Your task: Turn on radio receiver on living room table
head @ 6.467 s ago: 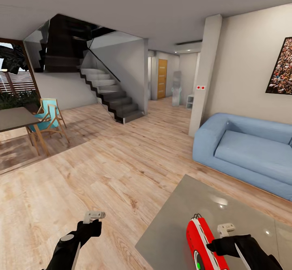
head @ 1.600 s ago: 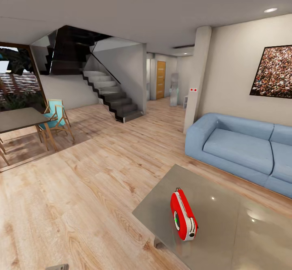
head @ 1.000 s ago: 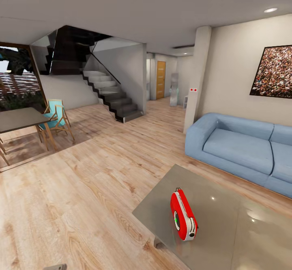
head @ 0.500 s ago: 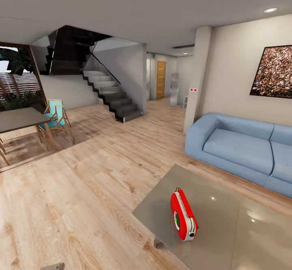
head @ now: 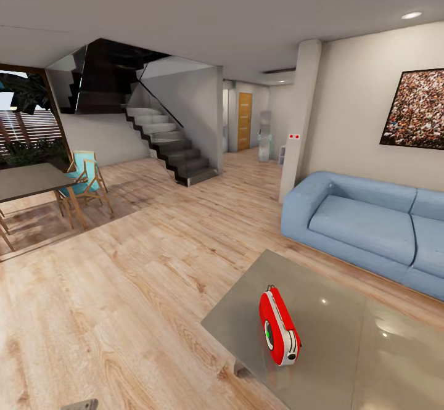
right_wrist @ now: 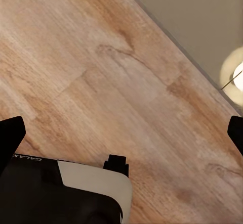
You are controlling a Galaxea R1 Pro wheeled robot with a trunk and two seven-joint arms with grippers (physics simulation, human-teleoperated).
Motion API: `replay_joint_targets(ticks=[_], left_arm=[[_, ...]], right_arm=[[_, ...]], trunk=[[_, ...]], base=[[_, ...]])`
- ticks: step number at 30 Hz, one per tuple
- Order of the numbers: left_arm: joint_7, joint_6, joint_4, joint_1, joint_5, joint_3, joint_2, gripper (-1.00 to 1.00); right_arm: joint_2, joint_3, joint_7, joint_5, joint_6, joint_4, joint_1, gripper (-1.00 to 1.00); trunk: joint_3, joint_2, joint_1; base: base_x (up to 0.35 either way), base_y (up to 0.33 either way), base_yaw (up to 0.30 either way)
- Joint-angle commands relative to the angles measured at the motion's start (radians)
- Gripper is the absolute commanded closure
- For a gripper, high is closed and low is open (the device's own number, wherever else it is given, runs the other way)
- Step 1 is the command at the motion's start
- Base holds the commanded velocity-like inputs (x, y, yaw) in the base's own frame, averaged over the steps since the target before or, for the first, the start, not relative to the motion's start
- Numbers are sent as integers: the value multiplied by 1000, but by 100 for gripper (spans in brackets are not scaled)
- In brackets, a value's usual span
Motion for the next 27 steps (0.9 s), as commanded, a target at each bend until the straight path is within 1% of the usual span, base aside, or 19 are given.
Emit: replay_joint_targets(ticks=[1, 3, 7, 10, 16, 27], left_arm=[[0, 0, 0, 0, 0, 0, 0, 100], [0, 0, 0, 0, 0, 4, 3, 100], [0, 0, 0, 0, 0, 31, 7, 100], [-1, 0, 0, 0, 0, 37, 6, 100], [0, -1, 19, 0, -3, 39, -4, 100], [-1, -4, 29, 0, 0, 39, 3, 100]], right_arm=[[0, 0, 0, 0, 0, 0, 0, -100], [0, 0, 0, 0, 0, 0, 0, -100], [0, 0, 0, 0, 0, 0, 0, -100], [0, 0, 0, 0, 0, 0, 0, -100], [0, 0, 0, 0, 0, 0, 0, -100], [0, 0, 0, 0, 0, 0, 0, -100]], trunk=[[0, 0, 0], [0, 0, 0], [0, 0, 0], [0, 0, 0], [0, 0, 0], [0, 0, 0]], base=[[0, 0, 0], [0, 0, 0], [0, 0, 0], [0, 0, 0], [0, 0, 0], [0, 0, 0]])
